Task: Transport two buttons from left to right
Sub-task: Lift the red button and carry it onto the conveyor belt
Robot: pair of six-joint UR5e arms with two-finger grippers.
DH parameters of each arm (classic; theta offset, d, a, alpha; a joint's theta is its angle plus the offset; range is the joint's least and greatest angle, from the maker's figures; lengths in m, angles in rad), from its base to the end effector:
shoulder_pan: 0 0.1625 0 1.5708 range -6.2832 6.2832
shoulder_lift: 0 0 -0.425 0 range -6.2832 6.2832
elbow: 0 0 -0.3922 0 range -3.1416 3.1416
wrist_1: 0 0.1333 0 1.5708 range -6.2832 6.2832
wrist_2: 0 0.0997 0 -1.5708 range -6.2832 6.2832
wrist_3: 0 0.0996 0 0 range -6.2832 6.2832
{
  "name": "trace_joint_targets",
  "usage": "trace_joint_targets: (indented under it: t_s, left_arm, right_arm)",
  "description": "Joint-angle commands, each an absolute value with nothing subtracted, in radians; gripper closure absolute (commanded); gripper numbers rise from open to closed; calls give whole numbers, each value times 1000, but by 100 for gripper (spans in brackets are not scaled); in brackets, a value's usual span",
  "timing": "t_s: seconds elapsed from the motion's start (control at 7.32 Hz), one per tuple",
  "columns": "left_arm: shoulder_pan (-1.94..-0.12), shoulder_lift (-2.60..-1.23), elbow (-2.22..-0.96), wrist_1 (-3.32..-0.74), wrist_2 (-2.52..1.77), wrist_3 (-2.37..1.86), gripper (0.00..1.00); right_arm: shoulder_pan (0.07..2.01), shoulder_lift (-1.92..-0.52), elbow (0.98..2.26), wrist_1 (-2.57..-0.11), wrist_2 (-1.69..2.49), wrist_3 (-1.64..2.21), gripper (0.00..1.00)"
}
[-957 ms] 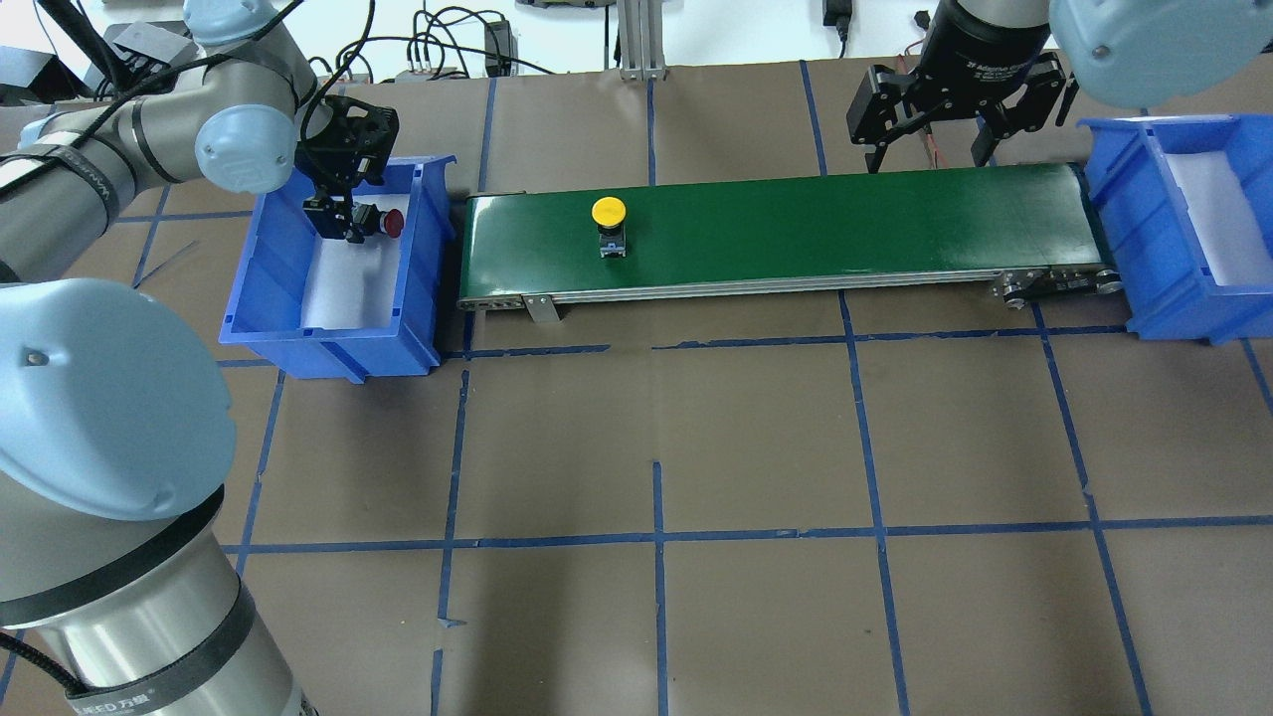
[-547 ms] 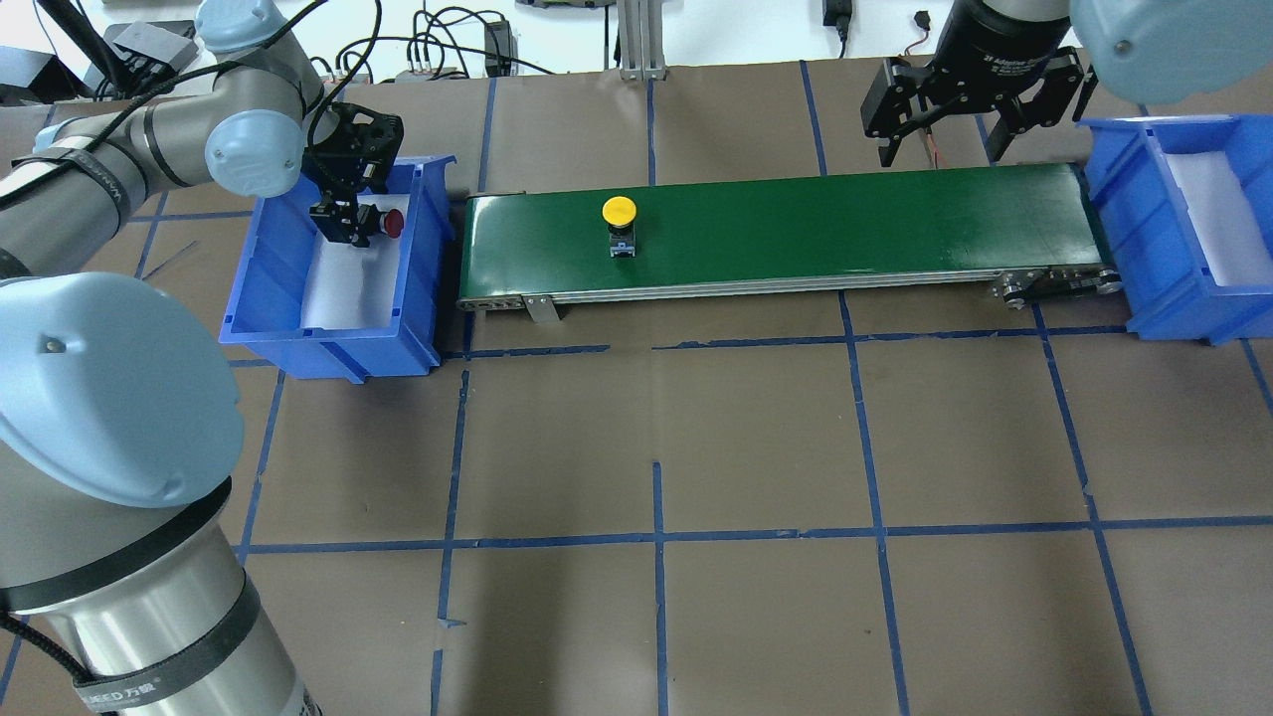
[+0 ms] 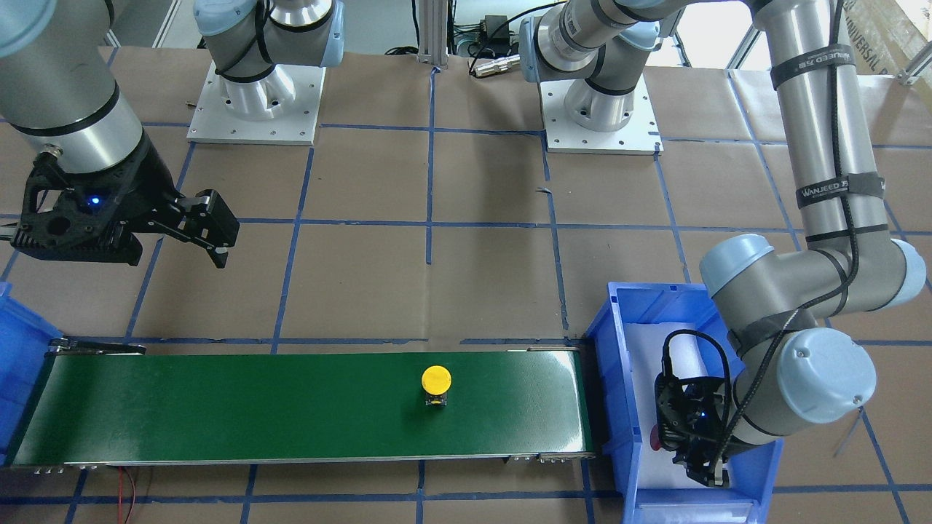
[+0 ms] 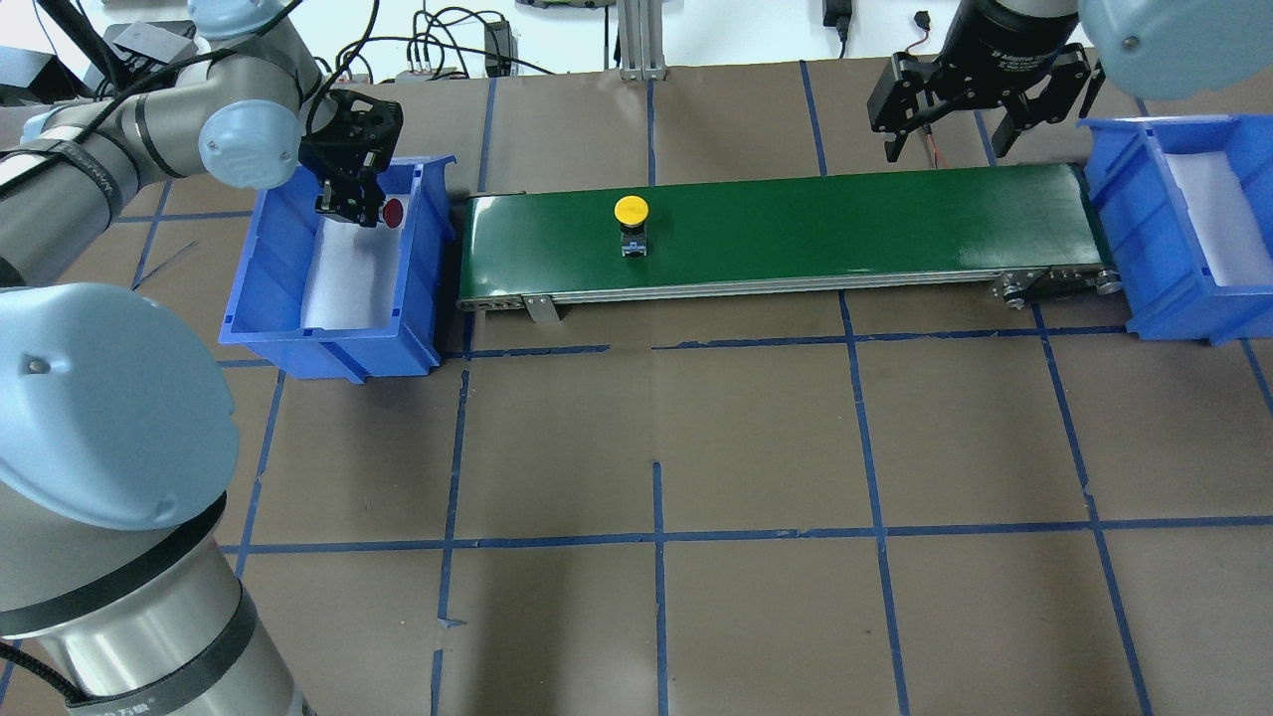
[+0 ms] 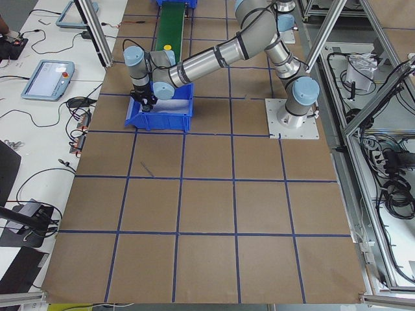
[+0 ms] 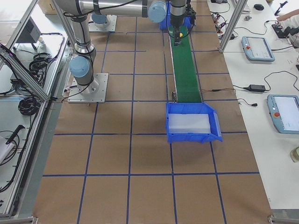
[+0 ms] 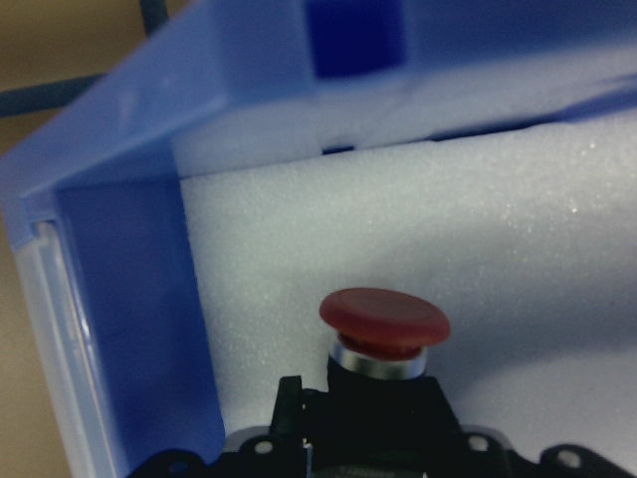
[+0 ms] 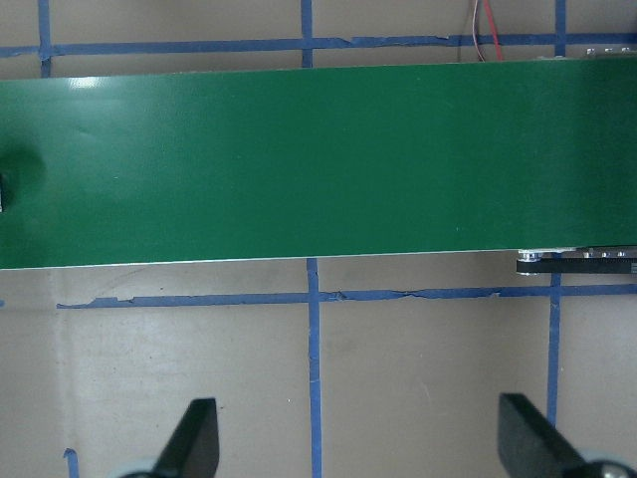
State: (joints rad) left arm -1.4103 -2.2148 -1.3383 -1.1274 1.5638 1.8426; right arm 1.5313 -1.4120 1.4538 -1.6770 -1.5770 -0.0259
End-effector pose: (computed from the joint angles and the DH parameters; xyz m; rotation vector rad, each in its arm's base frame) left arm -0.0176 -0.7296 0.2491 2.3243 2.0788 -0.0360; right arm 0.1103 -0.5698 0.4728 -0.0216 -3.1316 0.1005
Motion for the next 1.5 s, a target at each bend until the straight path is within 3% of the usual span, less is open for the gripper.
trace_joint_targets:
  t_s: [0.0, 0.41, 0.96, 1.37]
  left_arm:
    - [-1454, -2072, -1356, -1231, 1563, 1740, 71]
    - [-1511, -1936, -1374, -1335, 1562, 1597, 71]
    - [-1629, -1989, -1428, -1246, 1563, 1269, 71]
    - [-1675, -2107, -1428, -1123, 1568, 1259, 71]
  right_arm:
    - [1525, -1408, 1457, -1677, -1574, -26, 0]
    - [1519, -1407, 1457, -1677, -1571, -26, 0]
    - [1511, -1407, 1453, -1678, -1569, -26, 0]
    - [1484, -1408, 1448, -1675, -1566, -32, 0]
